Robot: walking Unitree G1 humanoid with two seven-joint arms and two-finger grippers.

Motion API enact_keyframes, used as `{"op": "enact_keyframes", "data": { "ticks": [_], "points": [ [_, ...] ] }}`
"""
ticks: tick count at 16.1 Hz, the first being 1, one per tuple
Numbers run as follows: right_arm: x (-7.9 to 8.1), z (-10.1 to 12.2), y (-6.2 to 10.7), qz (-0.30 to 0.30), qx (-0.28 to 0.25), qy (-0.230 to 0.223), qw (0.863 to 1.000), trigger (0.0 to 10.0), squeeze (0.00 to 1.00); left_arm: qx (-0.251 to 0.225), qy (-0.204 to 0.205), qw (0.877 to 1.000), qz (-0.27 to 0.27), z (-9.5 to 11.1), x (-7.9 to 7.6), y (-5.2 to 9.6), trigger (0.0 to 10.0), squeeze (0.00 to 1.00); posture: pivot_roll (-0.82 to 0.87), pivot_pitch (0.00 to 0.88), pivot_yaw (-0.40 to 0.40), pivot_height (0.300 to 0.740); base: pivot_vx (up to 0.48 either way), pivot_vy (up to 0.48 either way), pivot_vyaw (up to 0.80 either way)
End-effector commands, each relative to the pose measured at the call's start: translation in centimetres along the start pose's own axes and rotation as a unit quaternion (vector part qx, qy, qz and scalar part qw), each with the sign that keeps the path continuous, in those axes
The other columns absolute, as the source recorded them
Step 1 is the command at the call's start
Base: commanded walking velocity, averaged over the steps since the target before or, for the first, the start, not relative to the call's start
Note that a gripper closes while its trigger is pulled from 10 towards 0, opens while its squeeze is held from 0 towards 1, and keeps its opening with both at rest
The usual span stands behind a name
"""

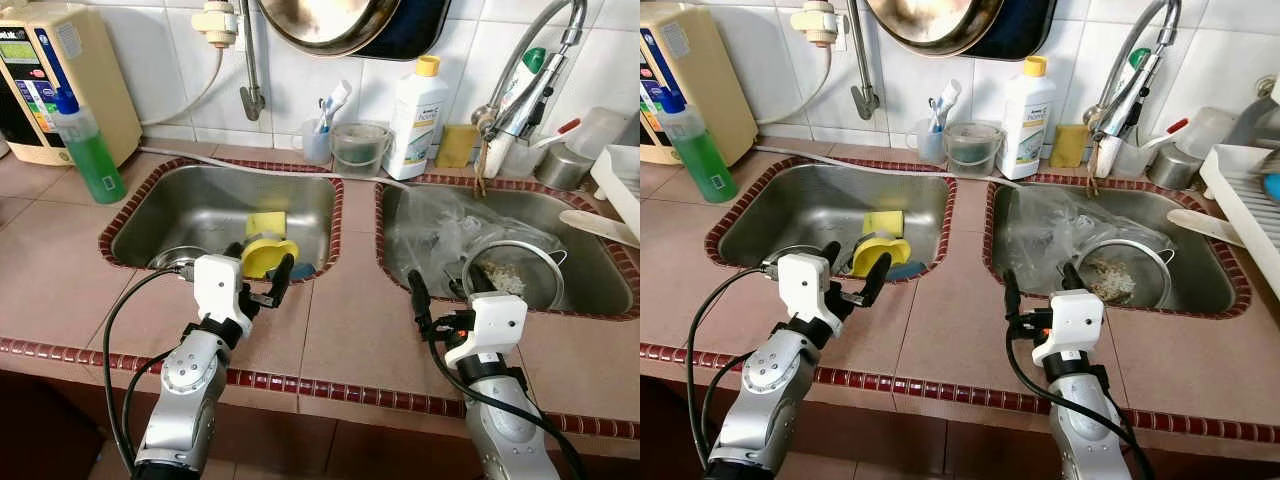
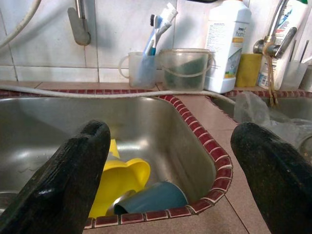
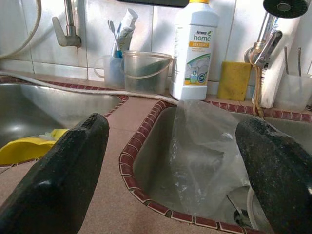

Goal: Kitchen organization

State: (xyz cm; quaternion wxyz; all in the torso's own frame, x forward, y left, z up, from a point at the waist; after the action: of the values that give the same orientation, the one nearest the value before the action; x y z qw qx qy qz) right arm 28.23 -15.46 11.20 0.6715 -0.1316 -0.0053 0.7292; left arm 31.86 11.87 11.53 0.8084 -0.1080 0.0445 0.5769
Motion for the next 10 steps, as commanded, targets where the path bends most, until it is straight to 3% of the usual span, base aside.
{"op": "enact_keyframes", "data": {
  "ticks": [1, 10],
  "points": [
    [-0.26, -0.22, 0.18, -0.005, 0.004, 0.0, 1.0, 10.0, 0.0, 0.001, -0.003, 1.0, -0.004, 0.11, -0.12, 0.06, 10.0, 0.0, -0.06, 0.0, -0.011, 0.74, -0.24, 0.0, 0.0],
    [-0.04, -0.32, 0.21, -0.003, 0.006, -0.002, 1.0, 10.0, 0.0, 0.004, -0.005, 1.0, -0.003, 0.06, -0.11, 0.05, 10.0, 0.0, -0.06, 0.0, -0.01, 0.74, -0.26, 0.0, 0.0]
  ]
}}
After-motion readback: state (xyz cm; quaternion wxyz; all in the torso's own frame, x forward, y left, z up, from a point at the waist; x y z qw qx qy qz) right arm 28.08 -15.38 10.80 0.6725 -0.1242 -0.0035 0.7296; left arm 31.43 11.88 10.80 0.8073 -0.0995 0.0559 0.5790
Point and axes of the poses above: a point about 5 cm out from each wrist's last joint towards the gripper, its own y axis pointing back from the gripper into the wrist, its own z axis along the axis of the wrist's last joint, x = y × z, the point moved 3 cm from there along -y, pointing out of the wrist towards the gripper, and after that the axes turned 9 degrees about y, right-handed, at the moved point
